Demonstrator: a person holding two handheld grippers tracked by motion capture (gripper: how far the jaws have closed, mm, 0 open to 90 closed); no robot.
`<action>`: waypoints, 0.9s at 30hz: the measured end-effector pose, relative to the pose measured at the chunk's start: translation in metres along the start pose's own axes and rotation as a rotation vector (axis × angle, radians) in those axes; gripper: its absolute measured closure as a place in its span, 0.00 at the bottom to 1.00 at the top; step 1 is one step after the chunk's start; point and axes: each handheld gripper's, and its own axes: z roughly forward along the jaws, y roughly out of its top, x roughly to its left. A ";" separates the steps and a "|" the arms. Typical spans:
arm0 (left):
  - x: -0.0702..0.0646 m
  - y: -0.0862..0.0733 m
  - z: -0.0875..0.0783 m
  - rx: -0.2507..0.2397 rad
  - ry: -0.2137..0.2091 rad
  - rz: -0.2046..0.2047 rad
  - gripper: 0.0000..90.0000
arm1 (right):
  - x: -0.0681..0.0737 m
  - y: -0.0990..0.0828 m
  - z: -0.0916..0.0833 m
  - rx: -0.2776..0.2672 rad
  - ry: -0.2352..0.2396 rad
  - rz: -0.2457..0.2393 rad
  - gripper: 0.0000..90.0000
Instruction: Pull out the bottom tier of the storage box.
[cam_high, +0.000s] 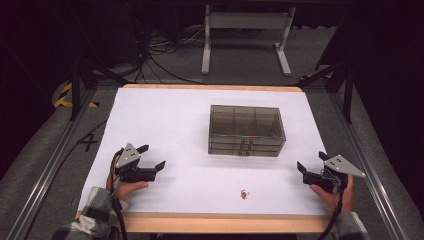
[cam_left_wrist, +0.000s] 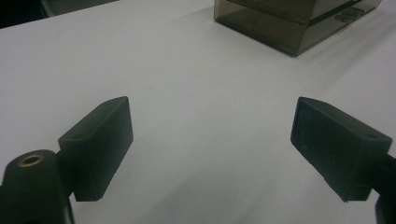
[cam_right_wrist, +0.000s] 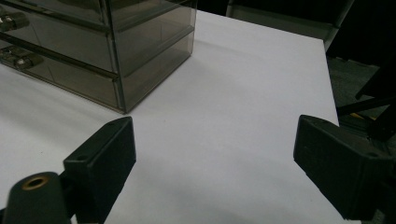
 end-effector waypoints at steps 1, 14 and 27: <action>0.000 0.000 0.000 0.001 0.001 0.003 0.15 | 0.000 0.000 0.000 0.001 0.001 -0.003 0.15; -0.003 0.002 0.002 0.031 -0.002 0.040 0.16 | 0.002 0.001 0.001 0.017 -0.011 -0.012 0.16; -0.003 0.003 0.003 0.044 0.000 0.046 0.17 | 0.003 0.002 0.001 0.016 -0.011 -0.025 0.18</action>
